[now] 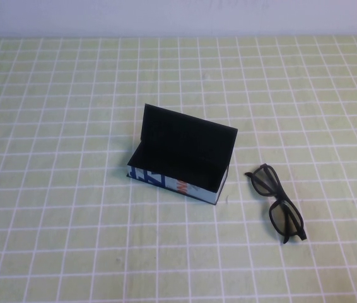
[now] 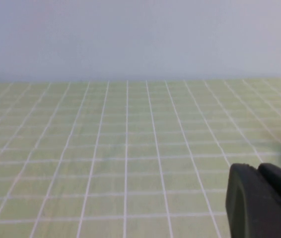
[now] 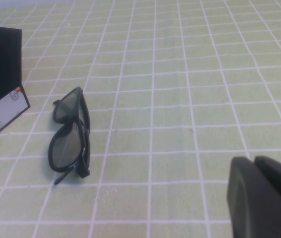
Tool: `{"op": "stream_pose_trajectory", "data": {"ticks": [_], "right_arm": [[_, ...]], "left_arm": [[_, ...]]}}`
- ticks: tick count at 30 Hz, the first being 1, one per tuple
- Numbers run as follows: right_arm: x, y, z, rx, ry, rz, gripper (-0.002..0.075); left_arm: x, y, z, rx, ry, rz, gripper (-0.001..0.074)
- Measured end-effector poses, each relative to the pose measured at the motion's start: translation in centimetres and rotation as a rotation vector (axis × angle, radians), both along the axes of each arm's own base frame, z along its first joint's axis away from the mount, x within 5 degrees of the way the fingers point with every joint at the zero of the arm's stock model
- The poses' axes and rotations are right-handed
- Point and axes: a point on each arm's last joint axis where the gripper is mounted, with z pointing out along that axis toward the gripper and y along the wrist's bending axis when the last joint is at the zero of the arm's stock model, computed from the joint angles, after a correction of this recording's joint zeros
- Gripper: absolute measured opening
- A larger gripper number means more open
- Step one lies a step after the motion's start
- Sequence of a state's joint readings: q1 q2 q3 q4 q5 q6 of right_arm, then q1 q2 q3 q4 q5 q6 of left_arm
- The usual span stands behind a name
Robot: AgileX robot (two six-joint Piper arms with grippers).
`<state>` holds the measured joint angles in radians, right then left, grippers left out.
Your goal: Take glasses out of glasses case
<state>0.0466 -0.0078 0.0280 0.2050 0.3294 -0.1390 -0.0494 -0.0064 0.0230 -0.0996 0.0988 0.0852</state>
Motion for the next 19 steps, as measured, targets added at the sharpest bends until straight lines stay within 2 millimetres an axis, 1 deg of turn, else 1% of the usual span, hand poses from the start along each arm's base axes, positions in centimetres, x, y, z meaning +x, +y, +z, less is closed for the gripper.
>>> {"op": "stream_pose_trajectory", "data": {"ticks": [7, 19], "right_arm": [[0.0, 0.0, 0.0, 0.002, -0.001, -0.002, -0.0018], [0.0, 0.0, 0.0, 0.002, -0.001, -0.002, -0.0018]], "left_arm": [[-0.3, -0.1, -2.2, 0.018, 0.236, -0.013, -0.0002], [-0.4, -0.1, -2.3, 0.024, 0.254, -0.012, -0.0002]]}}
